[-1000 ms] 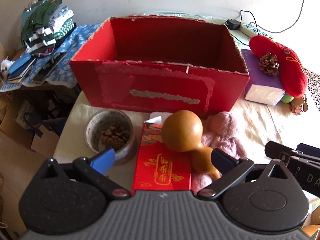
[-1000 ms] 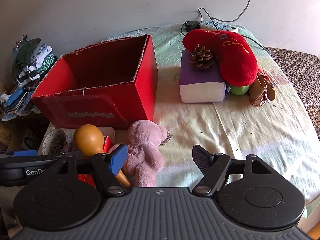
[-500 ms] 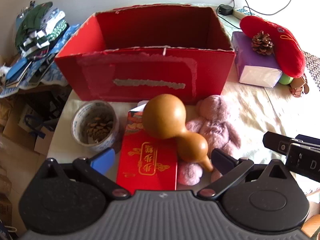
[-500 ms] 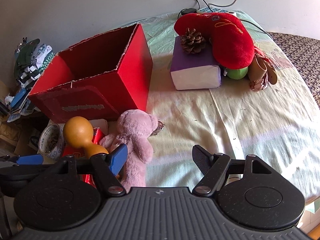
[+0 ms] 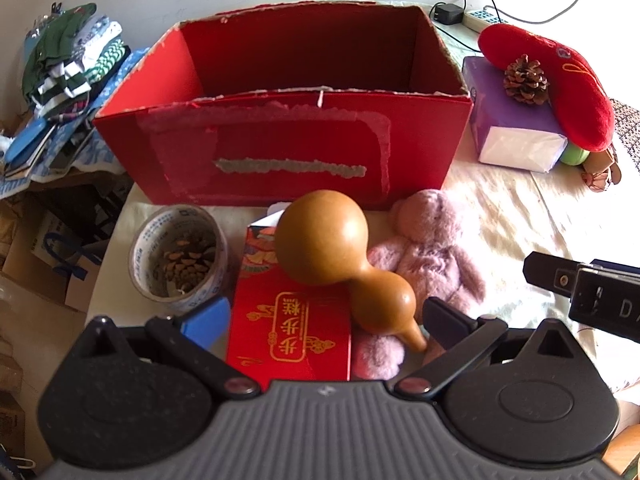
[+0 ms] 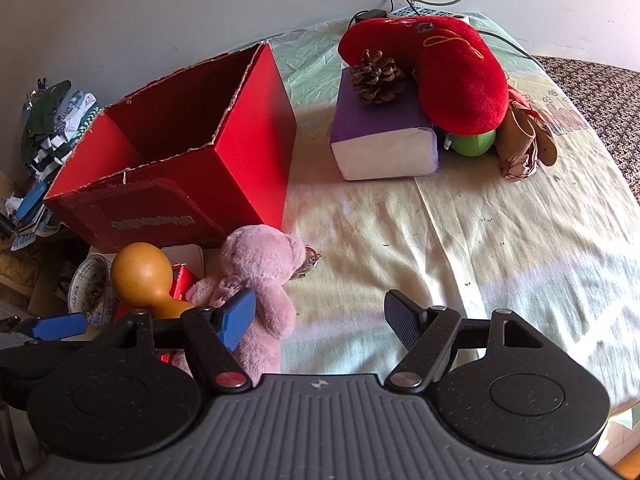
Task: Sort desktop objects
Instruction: 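Close the right gripper on the gourd's neck and lift it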
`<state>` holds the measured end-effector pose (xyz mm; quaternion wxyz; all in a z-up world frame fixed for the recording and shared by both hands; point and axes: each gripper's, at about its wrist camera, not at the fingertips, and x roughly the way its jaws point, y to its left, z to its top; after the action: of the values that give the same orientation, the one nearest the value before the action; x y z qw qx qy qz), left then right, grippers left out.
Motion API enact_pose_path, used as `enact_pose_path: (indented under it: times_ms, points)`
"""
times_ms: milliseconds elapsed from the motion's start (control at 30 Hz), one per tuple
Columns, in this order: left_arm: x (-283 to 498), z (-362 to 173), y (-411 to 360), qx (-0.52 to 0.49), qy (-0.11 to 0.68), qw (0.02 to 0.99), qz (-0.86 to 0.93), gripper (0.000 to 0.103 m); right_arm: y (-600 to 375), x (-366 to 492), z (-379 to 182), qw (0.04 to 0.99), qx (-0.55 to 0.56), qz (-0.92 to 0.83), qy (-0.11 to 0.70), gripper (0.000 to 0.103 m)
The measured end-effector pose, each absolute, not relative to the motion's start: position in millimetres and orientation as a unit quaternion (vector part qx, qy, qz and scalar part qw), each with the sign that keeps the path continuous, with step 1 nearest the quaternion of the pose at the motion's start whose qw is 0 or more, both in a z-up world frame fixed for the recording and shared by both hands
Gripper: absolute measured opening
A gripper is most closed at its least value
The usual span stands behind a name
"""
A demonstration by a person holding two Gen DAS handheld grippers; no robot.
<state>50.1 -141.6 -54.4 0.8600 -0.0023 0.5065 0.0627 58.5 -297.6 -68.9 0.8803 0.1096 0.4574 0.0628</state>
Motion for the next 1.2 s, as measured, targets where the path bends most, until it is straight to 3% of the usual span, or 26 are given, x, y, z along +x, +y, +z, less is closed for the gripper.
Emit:
enact_pose_path:
  times_ms: [233,733,1033,1200]
  points:
    - [52.4,-58.0,-136.4,0.002,0.514,0.857,0.043,0.102,-290.8,68.0,-72.0,0.876,0.109,0.071,0.465,0.075]
    - [14.6,-45.7,-132.6,0.048,0.441,0.891,-0.102,0.102,-286.2,86.9,-80.4,0.858,0.149,0.117,0.477,0.075]
    - [39.5,-72.0,-104.2,-0.024,0.444,0.887,-0.125,0.102,-232.2,89.2,-75.8,0.837,0.106,0.291,0.451,0.075]
    - [49.7,-86.3,-96.3,-0.052,0.444,0.886,-0.122,0.101,-212.0,100.5,-89.6,0.83,0.077,0.304,0.461,0.076]
